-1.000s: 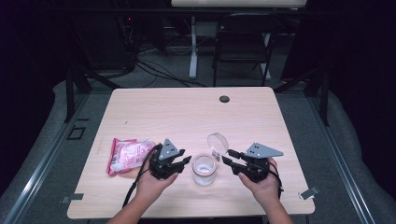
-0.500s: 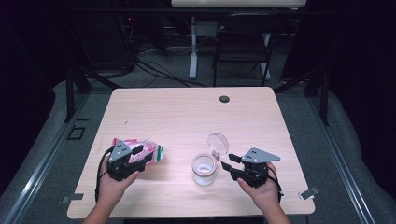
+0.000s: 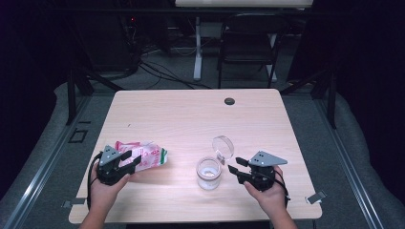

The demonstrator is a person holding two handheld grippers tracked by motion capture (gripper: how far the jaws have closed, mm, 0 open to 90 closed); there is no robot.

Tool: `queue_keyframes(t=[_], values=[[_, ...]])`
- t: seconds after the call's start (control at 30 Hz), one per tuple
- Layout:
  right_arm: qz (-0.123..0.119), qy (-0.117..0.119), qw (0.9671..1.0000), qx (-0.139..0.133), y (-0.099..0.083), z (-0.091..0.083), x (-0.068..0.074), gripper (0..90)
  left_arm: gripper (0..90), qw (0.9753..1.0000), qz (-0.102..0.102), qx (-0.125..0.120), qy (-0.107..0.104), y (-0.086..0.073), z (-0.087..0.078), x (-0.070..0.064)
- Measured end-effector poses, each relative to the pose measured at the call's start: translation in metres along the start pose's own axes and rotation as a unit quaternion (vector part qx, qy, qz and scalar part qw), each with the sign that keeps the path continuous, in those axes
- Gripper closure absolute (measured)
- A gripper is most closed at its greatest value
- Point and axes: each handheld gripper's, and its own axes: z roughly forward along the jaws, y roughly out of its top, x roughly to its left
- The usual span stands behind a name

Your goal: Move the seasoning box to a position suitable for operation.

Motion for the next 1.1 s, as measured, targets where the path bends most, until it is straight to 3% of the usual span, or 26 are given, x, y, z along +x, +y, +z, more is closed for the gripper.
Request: queue_keyframes(t=[0.17,0.33,0.47,0.67,0.93,1.1], values=[[0.006,-0.004,1.0,0.003,-0.001,0.001,-0.001,54.5,46.3,0.9999,0.004,0.013,-0.006,-0.001,0.005,-0.005],[0.005,-0.004,1.0,0.005,-0.002,0.003,-0.001,53.2,36.8,0.9993,0.033,0.018,0.0,0.001,0.007,-0.019],[0.008,-0.005,0.9999,0.003,-0.003,0.003,-0.001,53.0,34.3,0.9981,0.056,0.026,-0.007,0.0,0.012,-0.033],[0.012,-0.002,0.9999,0.001,-0.003,0.003,-0.003,52.7,32.8,0.9934,0.109,0.036,0.005,-0.001,0.019,-0.051],[0.012,-0.002,0.9999,0.004,-0.004,0.004,-0.003,52.5,32.8,0.9898,0.135,0.046,0.005,-0.004,0.025,-0.061],[0.012,-0.002,0.9999,0.004,-0.004,0.004,-0.002,52.4,34.4,0.9842,0.158,0.07,0.036,-0.008,0.034,-0.058]])
